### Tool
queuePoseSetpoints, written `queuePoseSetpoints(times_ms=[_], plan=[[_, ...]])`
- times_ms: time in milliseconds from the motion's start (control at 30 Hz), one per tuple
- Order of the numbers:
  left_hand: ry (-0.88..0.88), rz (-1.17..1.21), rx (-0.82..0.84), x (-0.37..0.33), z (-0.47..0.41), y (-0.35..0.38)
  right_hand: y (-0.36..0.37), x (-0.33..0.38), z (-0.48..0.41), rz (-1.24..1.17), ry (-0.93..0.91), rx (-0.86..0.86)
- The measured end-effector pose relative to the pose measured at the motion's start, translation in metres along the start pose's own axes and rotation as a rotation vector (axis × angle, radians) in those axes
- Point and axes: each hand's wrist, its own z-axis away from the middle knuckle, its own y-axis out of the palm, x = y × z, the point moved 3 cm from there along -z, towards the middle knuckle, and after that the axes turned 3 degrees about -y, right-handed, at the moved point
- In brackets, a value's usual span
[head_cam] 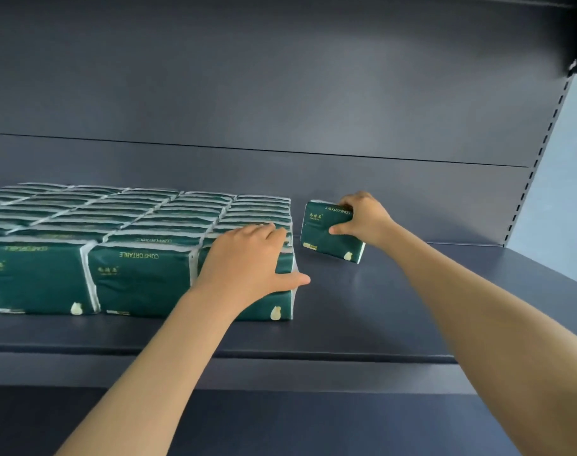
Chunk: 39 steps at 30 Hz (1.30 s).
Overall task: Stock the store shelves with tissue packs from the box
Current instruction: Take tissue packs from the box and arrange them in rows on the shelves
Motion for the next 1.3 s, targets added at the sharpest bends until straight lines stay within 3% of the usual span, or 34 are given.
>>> queuePoseSetpoints(times_ms=[133, 433, 733, 1100, 1300], plan=[[-0.019, 0.027, -0.017, 0.003, -0.003, 0.001, 0.023, -0.008, -0.035, 0.065, -0.024, -0.041], [0.000, 0.055, -0.030, 0.005, -0.006, 0.011, 0.058, -0.018, -0.071, 0.463, -0.144, -0.162], [-0.047, 0.023, 0.014, 0.005, -0.006, 0.005, 0.062, -0.019, -0.068, 0.402, -0.125, -0.162], [0.037, 0.045, 0.226, 0.002, 0.000, -0.005, 0.014, 0.010, -0.042, 0.615, -0.058, 0.065], [0.047, 0.187, 0.384, 0.010, 0.001, -0.031, -0.032, 0.040, 0.017, 0.573, 0.045, 0.240]])
